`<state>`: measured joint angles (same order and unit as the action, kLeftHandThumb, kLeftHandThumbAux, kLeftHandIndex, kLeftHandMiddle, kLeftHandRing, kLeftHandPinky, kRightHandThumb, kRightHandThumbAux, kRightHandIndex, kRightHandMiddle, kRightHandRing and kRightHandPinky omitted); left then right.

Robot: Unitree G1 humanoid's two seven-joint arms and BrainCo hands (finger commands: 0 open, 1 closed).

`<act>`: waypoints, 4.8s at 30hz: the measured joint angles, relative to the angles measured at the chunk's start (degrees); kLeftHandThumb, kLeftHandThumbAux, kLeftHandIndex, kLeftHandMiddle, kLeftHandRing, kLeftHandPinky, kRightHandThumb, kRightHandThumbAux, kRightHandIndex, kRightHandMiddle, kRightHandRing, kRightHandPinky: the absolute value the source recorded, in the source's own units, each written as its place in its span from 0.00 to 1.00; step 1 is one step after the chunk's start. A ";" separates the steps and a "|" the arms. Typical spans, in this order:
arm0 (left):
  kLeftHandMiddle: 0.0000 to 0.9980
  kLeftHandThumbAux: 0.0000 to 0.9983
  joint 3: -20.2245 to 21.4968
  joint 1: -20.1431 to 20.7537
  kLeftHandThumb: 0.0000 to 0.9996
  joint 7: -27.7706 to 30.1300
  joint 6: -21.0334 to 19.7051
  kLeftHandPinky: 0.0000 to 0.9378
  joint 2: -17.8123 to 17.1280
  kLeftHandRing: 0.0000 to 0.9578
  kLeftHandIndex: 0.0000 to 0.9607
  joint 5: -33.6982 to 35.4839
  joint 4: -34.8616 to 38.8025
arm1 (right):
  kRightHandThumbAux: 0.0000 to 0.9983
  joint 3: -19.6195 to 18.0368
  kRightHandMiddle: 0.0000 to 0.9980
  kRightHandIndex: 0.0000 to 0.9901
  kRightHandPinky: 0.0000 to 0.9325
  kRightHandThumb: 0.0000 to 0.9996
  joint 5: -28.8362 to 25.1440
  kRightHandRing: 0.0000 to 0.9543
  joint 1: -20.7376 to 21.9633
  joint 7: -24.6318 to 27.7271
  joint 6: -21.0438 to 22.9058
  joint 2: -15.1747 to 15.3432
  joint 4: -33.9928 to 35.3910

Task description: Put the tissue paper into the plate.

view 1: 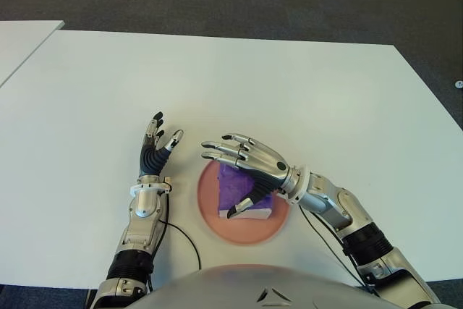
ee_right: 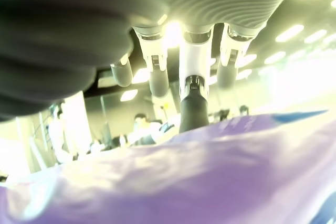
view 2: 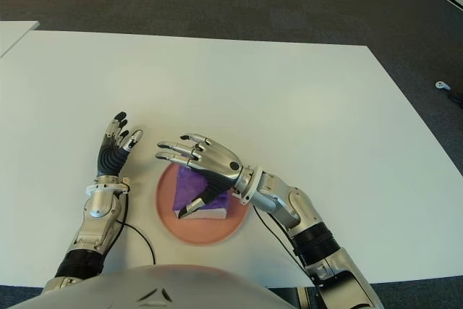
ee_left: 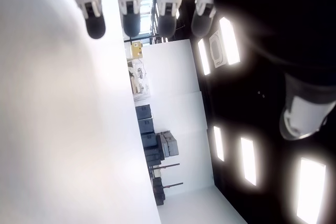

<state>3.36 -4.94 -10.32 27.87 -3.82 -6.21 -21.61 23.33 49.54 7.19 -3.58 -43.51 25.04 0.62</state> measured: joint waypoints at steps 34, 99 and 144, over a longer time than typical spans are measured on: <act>0.00 0.49 0.73 1.98 0.00 -0.04 2.29 0.00 -0.03 0.00 0.00 0.10 -2.06 | 0.29 -9.53 0.00 0.00 0.00 0.13 -38.98 0.00 6.34 13.69 6.83 1.72 0.43; 0.00 0.50 1.30 0.68 0.00 -0.27 2.16 0.00 1.06 0.00 0.00 0.34 -0.27 | 0.44 -32.85 0.00 0.00 0.00 0.01 -59.95 0.00 9.17 13.36 3.72 -15.44 -24.80; 0.00 0.50 1.08 0.01 0.00 -0.26 1.51 0.00 0.80 0.00 0.00 0.49 -0.09 | 0.58 -26.76 0.00 0.00 0.00 0.00 -53.61 0.00 -1.88 11.35 9.73 -20.77 -34.24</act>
<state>4.44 -4.94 -10.57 29.38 -3.02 -5.72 -21.70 -3.42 -4.07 5.31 7.77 -33.77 4.26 -33.62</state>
